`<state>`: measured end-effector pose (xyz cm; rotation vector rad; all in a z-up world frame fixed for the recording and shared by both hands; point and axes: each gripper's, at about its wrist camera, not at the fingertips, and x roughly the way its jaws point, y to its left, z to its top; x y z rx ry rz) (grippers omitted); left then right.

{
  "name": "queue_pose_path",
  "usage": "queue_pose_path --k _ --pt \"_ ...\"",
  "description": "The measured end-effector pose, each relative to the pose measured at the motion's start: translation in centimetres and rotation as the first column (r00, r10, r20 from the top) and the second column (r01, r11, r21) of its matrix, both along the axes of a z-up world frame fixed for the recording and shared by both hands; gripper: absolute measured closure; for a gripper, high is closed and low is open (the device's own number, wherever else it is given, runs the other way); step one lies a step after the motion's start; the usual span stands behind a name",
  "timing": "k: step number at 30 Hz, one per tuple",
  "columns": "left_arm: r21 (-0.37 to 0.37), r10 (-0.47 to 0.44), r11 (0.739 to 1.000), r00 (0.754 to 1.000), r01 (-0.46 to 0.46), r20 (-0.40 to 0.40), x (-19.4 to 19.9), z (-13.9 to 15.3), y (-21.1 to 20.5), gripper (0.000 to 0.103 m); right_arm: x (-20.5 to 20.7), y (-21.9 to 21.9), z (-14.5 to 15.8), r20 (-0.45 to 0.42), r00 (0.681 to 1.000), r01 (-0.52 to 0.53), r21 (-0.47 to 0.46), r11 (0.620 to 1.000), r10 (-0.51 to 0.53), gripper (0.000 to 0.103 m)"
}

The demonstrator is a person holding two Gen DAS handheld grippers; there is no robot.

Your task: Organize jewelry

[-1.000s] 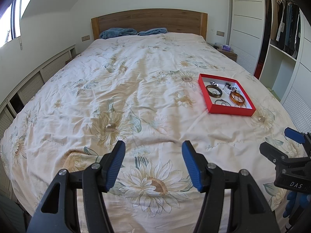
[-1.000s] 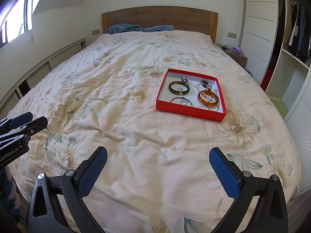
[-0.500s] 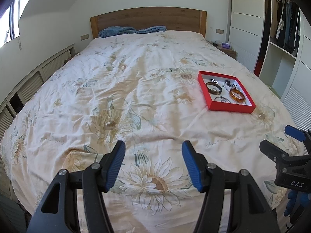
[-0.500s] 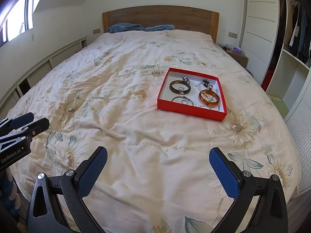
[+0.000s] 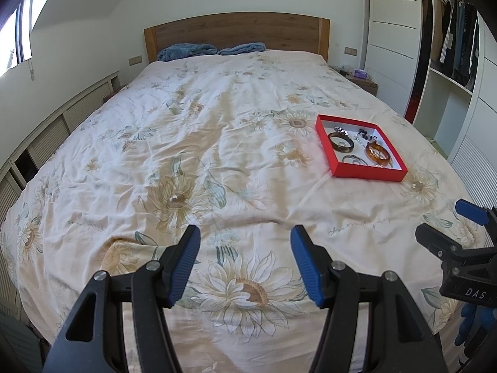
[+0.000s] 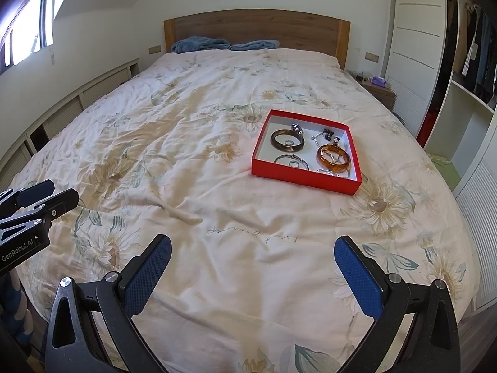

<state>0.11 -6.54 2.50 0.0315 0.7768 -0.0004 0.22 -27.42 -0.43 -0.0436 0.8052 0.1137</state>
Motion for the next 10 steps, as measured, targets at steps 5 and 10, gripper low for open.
queue_pose_path --k 5,10 --pt "-0.003 -0.003 1.0 1.0 0.003 0.006 -0.5 0.1 0.1 0.045 -0.6 -0.2 0.5 0.01 1.0 -0.001 -0.01 1.0 0.001 0.0" --pt "-0.007 -0.006 1.0 1.0 0.006 0.024 -1.7 1.0 0.4 0.045 -1.1 -0.3 1.4 0.023 1.0 -0.008 -0.018 1.0 0.008 0.0"
